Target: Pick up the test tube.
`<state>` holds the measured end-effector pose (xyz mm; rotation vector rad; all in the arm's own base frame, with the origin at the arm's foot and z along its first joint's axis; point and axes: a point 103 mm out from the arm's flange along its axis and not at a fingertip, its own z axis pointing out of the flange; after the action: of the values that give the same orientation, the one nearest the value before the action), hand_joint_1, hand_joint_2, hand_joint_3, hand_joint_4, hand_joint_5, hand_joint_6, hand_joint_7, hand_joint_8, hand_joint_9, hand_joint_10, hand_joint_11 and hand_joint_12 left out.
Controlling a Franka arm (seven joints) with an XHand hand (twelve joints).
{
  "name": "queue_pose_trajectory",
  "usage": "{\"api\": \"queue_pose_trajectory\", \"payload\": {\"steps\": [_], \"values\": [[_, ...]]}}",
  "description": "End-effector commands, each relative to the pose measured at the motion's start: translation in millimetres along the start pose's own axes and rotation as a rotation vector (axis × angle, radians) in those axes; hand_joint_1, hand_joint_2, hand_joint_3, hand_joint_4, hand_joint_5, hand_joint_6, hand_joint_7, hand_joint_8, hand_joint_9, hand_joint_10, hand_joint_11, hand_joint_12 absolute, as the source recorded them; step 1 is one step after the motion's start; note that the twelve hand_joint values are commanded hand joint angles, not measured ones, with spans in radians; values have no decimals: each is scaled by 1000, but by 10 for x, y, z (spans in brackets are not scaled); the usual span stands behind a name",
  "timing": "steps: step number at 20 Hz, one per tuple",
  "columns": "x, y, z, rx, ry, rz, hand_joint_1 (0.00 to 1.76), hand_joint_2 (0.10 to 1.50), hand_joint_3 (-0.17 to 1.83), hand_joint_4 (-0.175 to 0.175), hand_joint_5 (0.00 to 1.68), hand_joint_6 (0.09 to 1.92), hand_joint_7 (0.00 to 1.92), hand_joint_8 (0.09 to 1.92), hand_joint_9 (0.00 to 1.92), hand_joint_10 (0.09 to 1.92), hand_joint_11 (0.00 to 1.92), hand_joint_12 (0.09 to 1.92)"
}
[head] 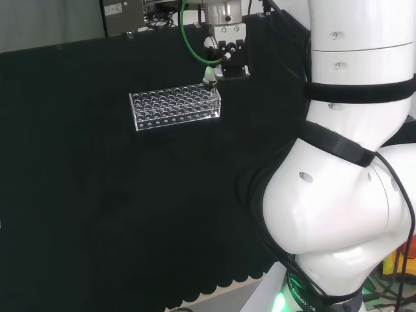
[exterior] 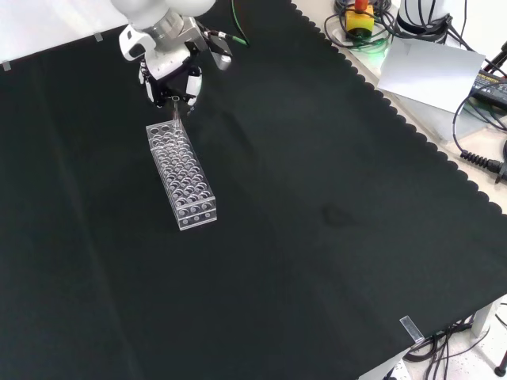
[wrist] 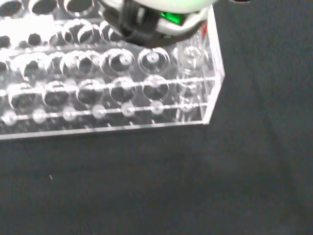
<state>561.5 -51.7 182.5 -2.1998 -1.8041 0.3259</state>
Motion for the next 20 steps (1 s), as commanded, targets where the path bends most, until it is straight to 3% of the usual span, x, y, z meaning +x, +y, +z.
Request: {"api": "queue_pose_trajectory", "payload": {"steps": [1, 6, 12, 20], "values": [[26, -19, -214, -214, 137, 24, 1251, 779, 345, -175, 1420, 273, 1758, 363, 1574, 345, 1067, 1052], [2, -19, -341, -254, 130, 22, 1230, 670, 534, -175, 1481, 208, 1818, 318, 1697, 252, 1205, 980], [-47, -67, -542, -271, 134, 13, 1231, 659, 553, -175, 1483, 212, 1831, 319, 1722, 247, 1242, 966], [-119, -232, -1042, -310, 205, 3, 1232, 653, 563, -175, 1484, 217, 1833, 319, 1731, 243, 1254, 960]]}}
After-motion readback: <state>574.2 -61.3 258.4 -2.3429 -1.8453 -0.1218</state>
